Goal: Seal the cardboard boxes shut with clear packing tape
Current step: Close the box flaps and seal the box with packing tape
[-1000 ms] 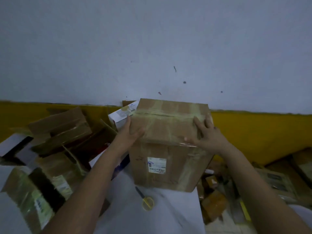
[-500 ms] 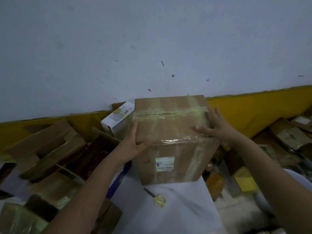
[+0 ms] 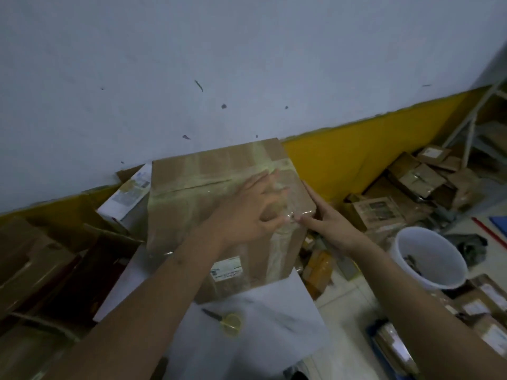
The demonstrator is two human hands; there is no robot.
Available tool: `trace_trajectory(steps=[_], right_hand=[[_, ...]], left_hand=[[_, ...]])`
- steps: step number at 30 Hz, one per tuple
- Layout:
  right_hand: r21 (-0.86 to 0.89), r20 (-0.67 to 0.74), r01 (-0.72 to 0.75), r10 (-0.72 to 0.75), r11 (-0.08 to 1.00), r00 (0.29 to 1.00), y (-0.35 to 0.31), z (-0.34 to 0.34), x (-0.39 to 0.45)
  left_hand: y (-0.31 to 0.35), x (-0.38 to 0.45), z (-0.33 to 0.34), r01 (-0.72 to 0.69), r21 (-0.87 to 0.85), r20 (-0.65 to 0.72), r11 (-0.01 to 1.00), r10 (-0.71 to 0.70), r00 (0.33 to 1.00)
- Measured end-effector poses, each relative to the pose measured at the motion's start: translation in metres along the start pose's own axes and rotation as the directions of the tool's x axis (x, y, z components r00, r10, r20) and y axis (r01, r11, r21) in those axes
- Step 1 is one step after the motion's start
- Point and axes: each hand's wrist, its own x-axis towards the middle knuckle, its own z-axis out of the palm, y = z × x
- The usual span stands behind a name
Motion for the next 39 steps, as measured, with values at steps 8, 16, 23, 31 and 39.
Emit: trace_trajectory(steps=[8,16,23,31,39], right_hand=[[-0.096,-0.231,0.191,-0.208,0.977,0.95,0.029,0.02,-0.004],[-0.121,-0.211,0.208,-0.23,0.971,0.95,0.039,0.021,-0.011],[-0.087,-0.164,0.215,-0.227,0.973,0.96,0.033,0.014,-0.021],[-0.412,-0.265,0.243,-0.371,0.878,0.89,0.034,0.014,-0.009],[-0.334,-0.048,0.074,-0.096,0.94,0.994,0.0,0.002,0.002]], left_hand=[[-0.015,0.034,0.018,-0.033,0.246,0.185,0.969,-0.014,0.983],[0.001,0.024,0.047,-0.081,0.45,0.065,0.889,0.058,0.996],[0.029,0.018,0.043,0.003,0.501,0.106,0.865,-0.065,0.992],[0.021,0.016,0.036,-0.003,0.444,0.11,0.896,-0.051,0.993],[-0.037,-0.084,-0.006,0.634,-0.061,-0.426,0.771,-0.595,0.682]])
